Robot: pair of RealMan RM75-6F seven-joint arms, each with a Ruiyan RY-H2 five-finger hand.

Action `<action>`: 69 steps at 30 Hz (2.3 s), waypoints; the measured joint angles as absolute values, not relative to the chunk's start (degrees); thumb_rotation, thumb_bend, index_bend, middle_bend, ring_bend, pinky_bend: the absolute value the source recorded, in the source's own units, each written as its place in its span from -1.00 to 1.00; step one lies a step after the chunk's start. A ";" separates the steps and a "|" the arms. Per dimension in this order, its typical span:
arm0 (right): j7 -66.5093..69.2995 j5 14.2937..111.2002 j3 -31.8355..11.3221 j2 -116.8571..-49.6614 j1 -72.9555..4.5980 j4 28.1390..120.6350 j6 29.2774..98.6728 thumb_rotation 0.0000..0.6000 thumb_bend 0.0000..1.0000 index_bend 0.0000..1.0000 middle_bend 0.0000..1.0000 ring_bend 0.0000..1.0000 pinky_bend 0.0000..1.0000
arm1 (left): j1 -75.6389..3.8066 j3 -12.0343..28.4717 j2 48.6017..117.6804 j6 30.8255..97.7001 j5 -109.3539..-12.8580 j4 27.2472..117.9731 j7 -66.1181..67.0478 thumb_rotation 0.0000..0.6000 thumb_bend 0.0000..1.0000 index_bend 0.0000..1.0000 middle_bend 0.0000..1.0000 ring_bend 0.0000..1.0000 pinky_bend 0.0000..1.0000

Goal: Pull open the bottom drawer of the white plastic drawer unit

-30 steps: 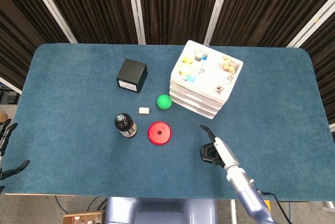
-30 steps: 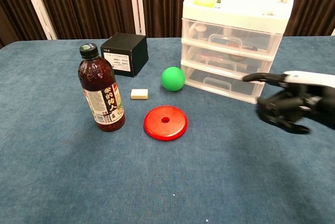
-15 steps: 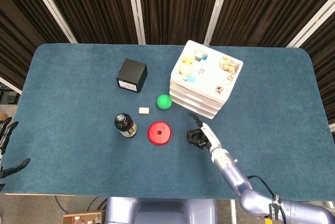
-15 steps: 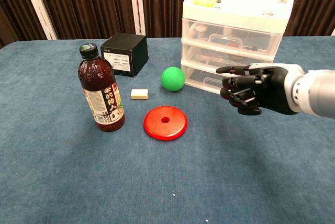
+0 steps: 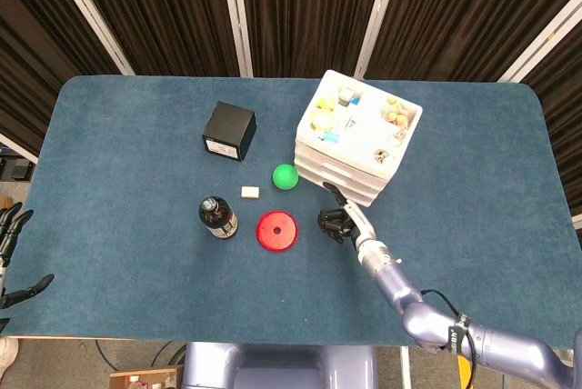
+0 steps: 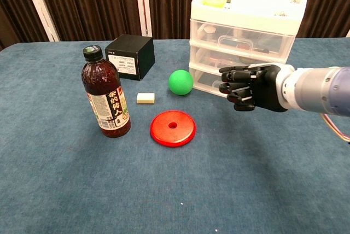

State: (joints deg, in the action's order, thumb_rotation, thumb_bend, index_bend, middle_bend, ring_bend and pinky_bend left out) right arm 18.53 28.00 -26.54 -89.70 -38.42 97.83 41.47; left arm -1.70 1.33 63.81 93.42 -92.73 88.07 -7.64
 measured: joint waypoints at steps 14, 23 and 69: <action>22.90 26.95 -28.29 -95.14 -40.16 93.14 41.73 1.00 0.37 -1.00 0.57 0.61 0.84 | -1.81 1.11 63.58 93.23 -92.85 88.16 -8.78 1.00 -0.95 -0.86 -1.00 -1.00 -0.90; 25.19 27.18 -30.05 -97.23 -39.99 90.71 43.76 1.00 0.38 -1.00 0.57 0.61 0.84 | -1.81 0.97 63.35 93.00 -92.71 88.39 -9.50 1.00 -0.95 -0.86 -1.00 -1.00 -0.90; 28.27 28.08 -33.34 -103.38 -39.41 85.94 42.44 1.00 0.41 -0.52 0.57 0.61 0.84 | -1.82 0.39 62.93 92.83 -93.00 88.64 -10.79 1.00 -0.95 -0.86 -1.00 -1.00 -0.90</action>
State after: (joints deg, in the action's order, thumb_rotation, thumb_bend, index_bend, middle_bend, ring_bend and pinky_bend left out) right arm 28.27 28.08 -33.34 -103.38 -39.41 85.94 42.44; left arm -1.82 0.39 62.93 92.83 -93.00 88.64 -10.79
